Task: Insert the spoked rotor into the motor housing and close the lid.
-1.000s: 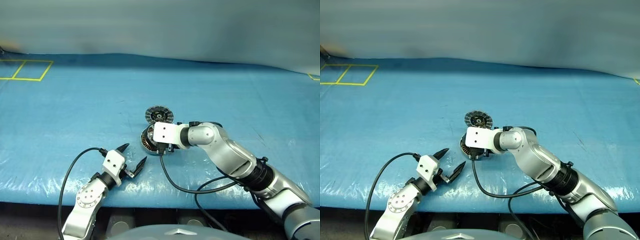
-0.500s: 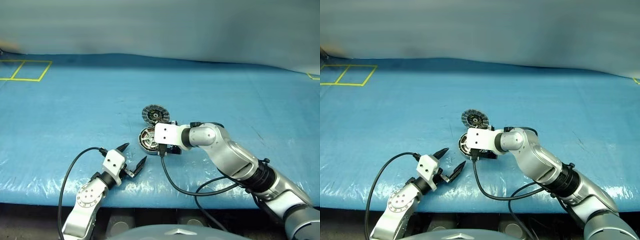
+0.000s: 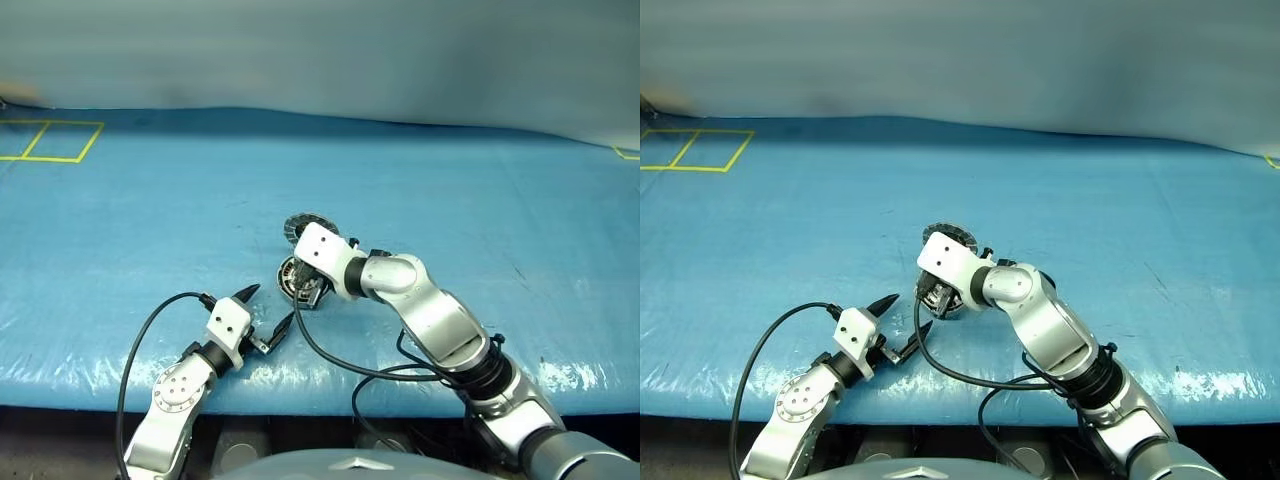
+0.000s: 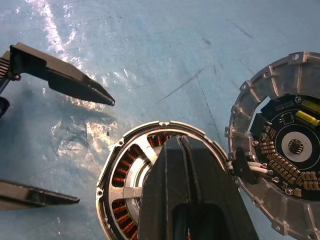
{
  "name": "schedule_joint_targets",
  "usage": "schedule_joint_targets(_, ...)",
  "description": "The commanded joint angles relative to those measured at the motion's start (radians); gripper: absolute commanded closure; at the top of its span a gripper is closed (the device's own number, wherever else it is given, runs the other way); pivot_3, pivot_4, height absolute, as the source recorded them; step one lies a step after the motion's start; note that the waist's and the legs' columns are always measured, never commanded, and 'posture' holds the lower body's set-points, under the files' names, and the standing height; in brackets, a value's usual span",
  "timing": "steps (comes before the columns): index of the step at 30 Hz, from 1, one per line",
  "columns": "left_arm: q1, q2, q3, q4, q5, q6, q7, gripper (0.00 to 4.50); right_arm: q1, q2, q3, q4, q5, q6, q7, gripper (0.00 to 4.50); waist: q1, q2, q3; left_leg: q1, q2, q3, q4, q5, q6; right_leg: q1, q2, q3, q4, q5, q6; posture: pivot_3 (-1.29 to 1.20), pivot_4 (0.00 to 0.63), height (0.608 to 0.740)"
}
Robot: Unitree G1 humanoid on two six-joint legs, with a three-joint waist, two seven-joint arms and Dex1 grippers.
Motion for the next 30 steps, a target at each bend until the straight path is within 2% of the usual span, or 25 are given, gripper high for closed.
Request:
schedule_joint_targets(1, -0.002, 0.000, 0.001, -0.039, -0.003, -0.011, 0.000, 0.00, -0.004, 0.032, 0.013, 0.008, -0.007, 0.012, -0.054, 4.45, 0.000, 0.000, 0.000, 0.000, 0.000, 0.000, 0.000, 0.000, 0.000, 0.000, 0.000, 0.000, 0.000, 0.000, 0.000, 0.00, 0.150, 0.740)
schedule_joint_targets(15, 0.017, -0.010, -0.002, -0.044, -0.001, -0.011, 0.009, 0.00, -0.006, 0.057, 0.152, 0.111, -0.029, 0.051, -0.129, 4.45, -0.006, 0.000, -0.001, 0.001, 0.000, 0.000, 0.000, 0.000, 0.000, 0.000, 0.000, 0.000, 0.000, 0.000, 0.000, 0.00, 0.150, 0.740)
schedule_joint_targets(18, 0.017, -0.010, -0.002, -0.045, -0.002, -0.011, 0.009, 0.00, -0.006, 0.067, 0.134, 0.101, -0.020, 0.046, -0.134, 4.45, -0.008, 0.000, -0.001, 0.001, 0.000, 0.000, 0.000, 0.000, 0.000, 0.000, 0.000, 0.000, 0.000, 0.000, 0.000, 0.00, 0.150, 0.740)
schedule_joint_targets(22, 0.019, -0.009, 0.000, -0.045, -0.001, -0.012, 0.010, 0.00, -0.002, 0.073, 0.017, 0.011, 0.057, 0.044, -0.091, 4.45, -0.010, 0.000, -0.001, 0.000, 0.000, 0.000, 0.000, 0.000, 0.000, 0.000, 0.000, 0.000, 0.000, 0.000, 0.000, 0.00, 0.150, 0.740)
schedule_joint_targets(27, 0.017, -0.009, -0.004, -0.045, 0.000, -0.014, 0.008, 0.00, 0.007, -0.046, -0.125, -0.132, 0.174, 0.074, 0.013, 4.45, -0.007, 0.000, -0.001, 0.000, 0.000, 0.000, 0.000, 0.000, 0.000, 0.000, 0.000, 0.000, -0.001, 0.000, 0.000, 0.00, 0.150, 0.740)
schedule_joint_targets(30, 0.007, -0.009, -0.012, -0.038, 0.011, -0.016, 0.009, 0.00, 0.017, -0.201, -0.144, -0.169, 0.205, 0.084, 0.081, 4.45, -0.006, 0.000, 0.000, 0.000, 0.000, 0.000, 0.000, 0.000, 0.000, 0.000, 0.000, 0.000, -0.001, 0.000, 0.000, 0.00, 0.150, 0.740)
